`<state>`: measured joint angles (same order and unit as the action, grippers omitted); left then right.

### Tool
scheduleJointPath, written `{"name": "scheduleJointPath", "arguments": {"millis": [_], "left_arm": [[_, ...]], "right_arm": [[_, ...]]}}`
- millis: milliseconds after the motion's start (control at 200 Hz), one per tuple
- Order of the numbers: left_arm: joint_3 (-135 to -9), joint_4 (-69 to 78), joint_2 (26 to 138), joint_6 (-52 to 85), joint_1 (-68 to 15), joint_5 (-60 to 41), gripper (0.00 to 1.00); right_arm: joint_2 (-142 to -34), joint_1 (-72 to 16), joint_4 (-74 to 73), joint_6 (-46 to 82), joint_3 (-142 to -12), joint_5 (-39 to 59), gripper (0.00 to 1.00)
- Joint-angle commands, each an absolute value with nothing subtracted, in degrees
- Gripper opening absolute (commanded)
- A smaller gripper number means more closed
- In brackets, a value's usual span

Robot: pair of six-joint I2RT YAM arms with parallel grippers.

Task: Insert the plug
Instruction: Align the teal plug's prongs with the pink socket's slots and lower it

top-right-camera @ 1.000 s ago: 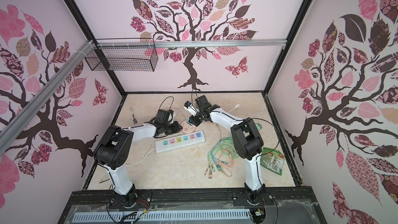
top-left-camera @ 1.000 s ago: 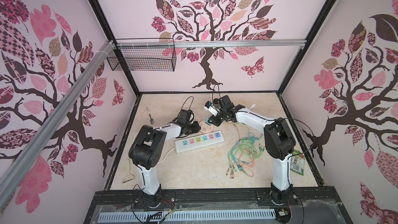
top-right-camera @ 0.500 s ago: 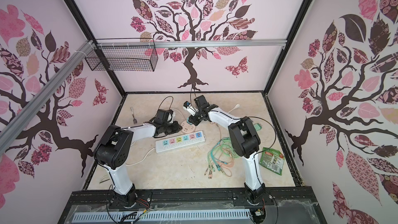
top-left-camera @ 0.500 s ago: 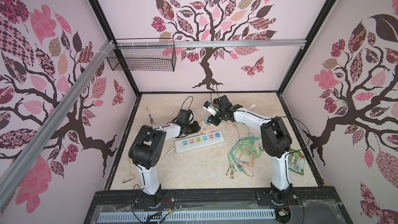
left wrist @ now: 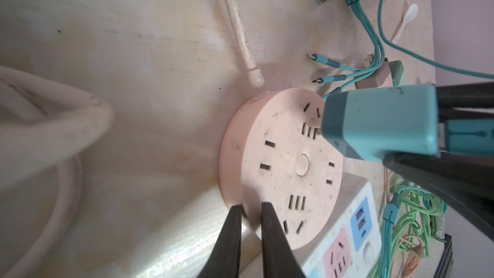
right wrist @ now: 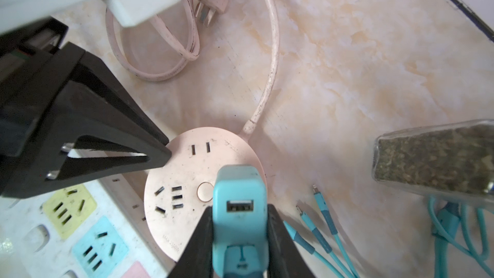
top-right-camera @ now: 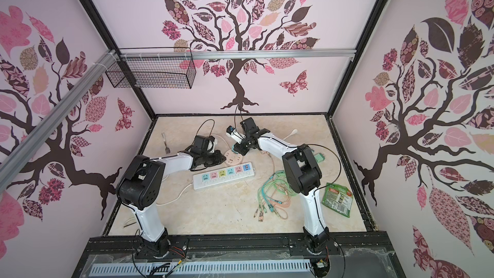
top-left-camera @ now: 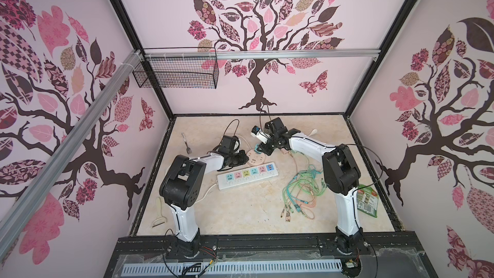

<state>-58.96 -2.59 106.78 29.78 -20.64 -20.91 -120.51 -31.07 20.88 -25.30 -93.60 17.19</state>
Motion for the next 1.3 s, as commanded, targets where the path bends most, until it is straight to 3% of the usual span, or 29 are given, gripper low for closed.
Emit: {"name": "scheduleJointPath", "arguments": {"millis": [0, 1295], "left_arm": [[-59.57, -4.30, 108.91, 28.44, -19.97, -19.25, 0.17], [-58.49, -3.99, 107.71, 28.85, -19.36, -19.77, 0.17]], "right_arm": [[-123.56, -31.39, 24.16, -27.31, -95.19, 16.95, 0.10], [-127.16, -32.72, 28.15, -30.96, -97.00, 9.43, 0.11]]}}
